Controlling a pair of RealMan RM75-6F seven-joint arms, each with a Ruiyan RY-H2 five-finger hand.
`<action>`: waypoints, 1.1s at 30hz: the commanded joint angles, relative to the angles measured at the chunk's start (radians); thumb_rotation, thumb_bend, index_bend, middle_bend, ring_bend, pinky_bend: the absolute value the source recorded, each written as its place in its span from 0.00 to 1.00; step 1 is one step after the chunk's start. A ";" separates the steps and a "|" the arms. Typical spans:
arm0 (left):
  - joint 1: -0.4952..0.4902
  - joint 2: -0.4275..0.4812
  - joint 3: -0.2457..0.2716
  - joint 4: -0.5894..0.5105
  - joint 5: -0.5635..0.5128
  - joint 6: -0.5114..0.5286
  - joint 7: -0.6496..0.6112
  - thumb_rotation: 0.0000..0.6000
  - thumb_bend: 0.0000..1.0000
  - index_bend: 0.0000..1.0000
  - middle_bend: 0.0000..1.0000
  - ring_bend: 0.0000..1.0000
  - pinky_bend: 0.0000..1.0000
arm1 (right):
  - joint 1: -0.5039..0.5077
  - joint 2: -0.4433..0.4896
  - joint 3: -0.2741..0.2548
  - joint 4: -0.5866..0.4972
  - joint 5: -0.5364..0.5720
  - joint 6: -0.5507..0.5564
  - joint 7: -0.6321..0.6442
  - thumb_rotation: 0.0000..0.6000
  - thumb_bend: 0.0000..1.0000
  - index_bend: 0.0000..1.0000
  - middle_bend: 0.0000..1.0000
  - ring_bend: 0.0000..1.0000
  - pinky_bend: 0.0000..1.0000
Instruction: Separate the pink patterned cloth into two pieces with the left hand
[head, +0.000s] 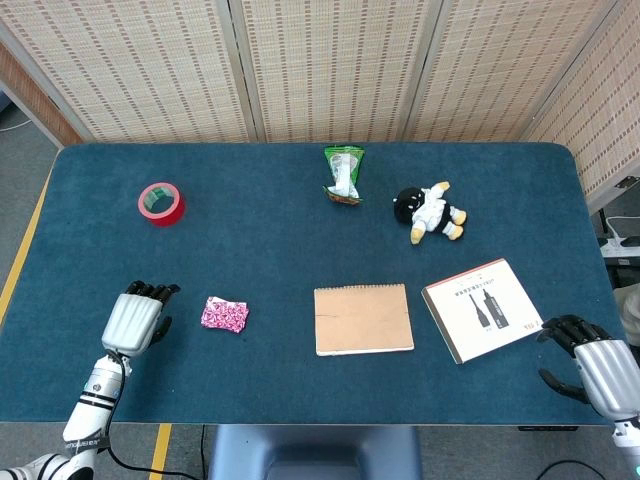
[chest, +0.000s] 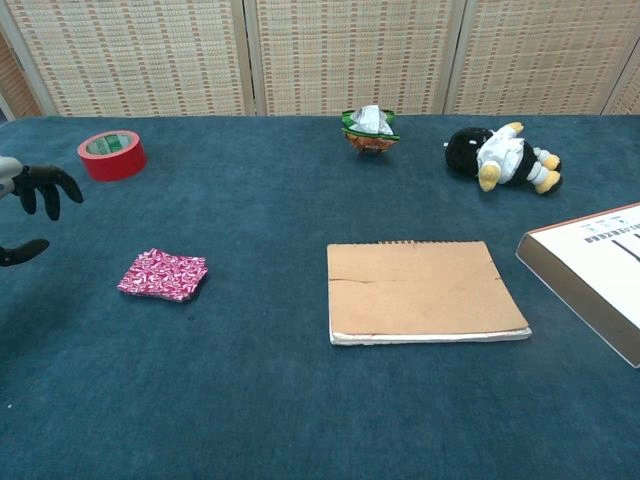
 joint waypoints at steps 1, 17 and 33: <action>0.007 0.018 -0.020 -0.039 -0.043 -0.041 0.051 1.00 0.38 0.29 0.40 0.40 0.30 | -0.001 0.001 0.000 0.000 0.000 0.002 0.001 1.00 0.12 0.43 0.31 0.24 0.38; -0.020 -0.078 -0.084 -0.093 -0.065 -0.062 0.195 1.00 0.37 0.17 0.91 0.97 0.89 | 0.002 -0.002 -0.001 -0.003 0.002 -0.008 -0.013 1.00 0.12 0.43 0.31 0.24 0.38; -0.107 -0.225 -0.143 -0.122 -0.273 -0.130 0.461 1.00 0.37 0.17 1.00 1.00 1.00 | -0.003 0.009 -0.005 0.004 -0.009 0.007 0.019 1.00 0.12 0.43 0.31 0.24 0.38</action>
